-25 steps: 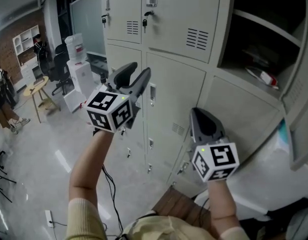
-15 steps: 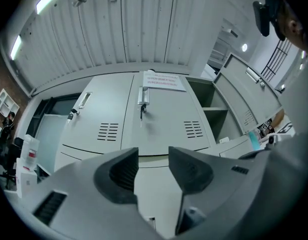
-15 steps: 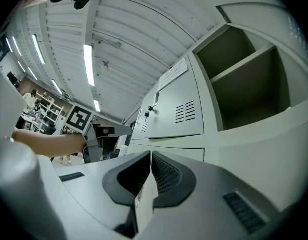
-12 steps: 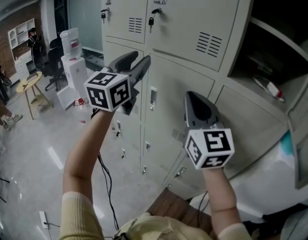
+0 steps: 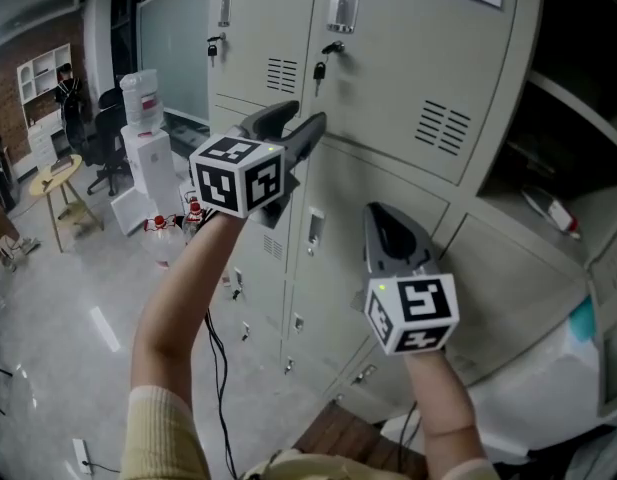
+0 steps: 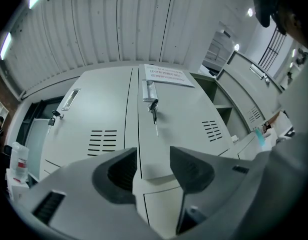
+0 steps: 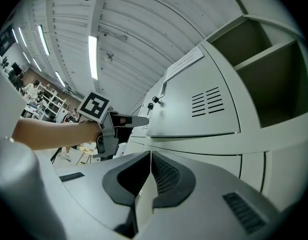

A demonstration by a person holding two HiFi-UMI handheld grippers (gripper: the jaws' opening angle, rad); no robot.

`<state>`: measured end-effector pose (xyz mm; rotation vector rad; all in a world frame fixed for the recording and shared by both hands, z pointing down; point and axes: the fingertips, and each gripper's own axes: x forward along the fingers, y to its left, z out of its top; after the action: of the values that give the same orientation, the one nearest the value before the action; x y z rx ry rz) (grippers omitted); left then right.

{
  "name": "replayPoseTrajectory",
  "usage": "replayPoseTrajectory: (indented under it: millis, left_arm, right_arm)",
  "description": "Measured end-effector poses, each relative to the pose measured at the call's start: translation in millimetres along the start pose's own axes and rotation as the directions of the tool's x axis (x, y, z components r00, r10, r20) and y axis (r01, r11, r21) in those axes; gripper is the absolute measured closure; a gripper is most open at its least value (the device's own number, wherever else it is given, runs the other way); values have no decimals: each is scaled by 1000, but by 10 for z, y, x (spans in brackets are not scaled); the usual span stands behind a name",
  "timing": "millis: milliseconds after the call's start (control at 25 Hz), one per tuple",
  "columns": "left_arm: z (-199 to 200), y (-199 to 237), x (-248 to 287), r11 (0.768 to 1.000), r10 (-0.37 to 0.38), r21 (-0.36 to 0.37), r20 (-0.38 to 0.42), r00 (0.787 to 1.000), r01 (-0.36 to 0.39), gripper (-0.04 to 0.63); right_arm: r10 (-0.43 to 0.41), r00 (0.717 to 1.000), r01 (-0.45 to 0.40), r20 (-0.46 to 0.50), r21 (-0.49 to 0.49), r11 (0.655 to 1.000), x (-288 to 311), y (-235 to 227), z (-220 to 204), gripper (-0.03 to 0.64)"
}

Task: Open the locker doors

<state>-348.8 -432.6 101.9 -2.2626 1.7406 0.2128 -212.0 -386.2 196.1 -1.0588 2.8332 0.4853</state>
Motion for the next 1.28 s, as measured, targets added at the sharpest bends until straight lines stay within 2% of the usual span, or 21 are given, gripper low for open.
replayPoseTrajectory:
  millis: [440,840,1280]
  left_arm:
    - [238,33,277,998,-64,3,50,997,64,383]
    - [139,-9,387,991,-126,-34,28,992,127,373]
    - [253,-74,129,998,-50,-41,29,998,51,373]
  right_arm:
    - [-15,1000,16,8,-36,999,172,-21,64,614]
    - [-3,1000,3,19,-30,1000,144,30,28,614]
    - [27,998,-25,64,-33,999,-130,110,174,614]
